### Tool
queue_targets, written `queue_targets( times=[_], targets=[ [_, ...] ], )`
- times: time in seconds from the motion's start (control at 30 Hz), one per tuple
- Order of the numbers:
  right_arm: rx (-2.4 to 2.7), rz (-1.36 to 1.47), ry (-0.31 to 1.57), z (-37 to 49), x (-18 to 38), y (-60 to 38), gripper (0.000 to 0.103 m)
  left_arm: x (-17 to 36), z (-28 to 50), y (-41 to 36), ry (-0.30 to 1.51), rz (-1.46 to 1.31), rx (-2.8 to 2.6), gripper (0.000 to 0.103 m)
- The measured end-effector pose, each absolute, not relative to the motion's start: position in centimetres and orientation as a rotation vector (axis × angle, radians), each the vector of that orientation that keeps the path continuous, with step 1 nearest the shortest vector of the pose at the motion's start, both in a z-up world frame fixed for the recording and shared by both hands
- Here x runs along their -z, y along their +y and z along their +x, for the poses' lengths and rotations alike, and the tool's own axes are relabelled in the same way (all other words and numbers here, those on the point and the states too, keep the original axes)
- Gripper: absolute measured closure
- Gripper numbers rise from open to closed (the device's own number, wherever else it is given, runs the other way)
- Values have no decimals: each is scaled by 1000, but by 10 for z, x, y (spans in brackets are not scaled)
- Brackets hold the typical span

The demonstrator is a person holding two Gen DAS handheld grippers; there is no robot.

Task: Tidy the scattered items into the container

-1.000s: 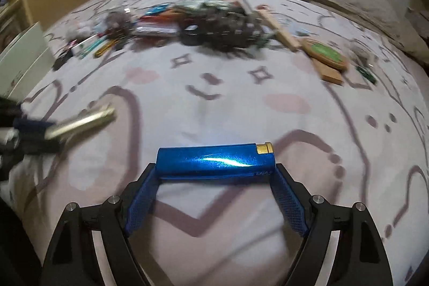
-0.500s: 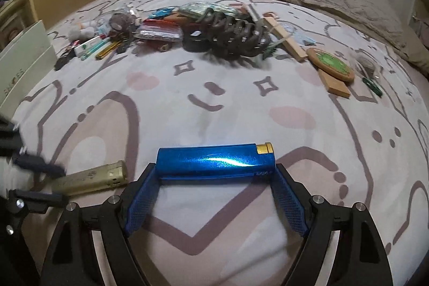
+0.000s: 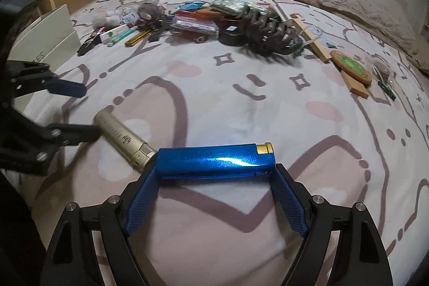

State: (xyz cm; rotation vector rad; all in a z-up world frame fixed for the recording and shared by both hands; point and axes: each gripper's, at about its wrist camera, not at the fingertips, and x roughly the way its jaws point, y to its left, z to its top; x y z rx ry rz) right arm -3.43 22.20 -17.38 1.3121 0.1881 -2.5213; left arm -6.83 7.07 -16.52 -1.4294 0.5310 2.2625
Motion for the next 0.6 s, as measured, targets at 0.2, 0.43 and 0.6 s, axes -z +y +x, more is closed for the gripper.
queue_targets(
  times=[0.2,0.43,0.6],
  targets=[
    [2481,1291,144,-33,172,209,19,163,-64,70,437,-1432,-2219,21],
    [2533,1317,72,-38,169,227,19,166,-60,85,385,-1431,-2188,18],
    [2587,1344,-7,-44,166,250,19,169,-59,94,401,-1406,-2184,12]
  ],
)
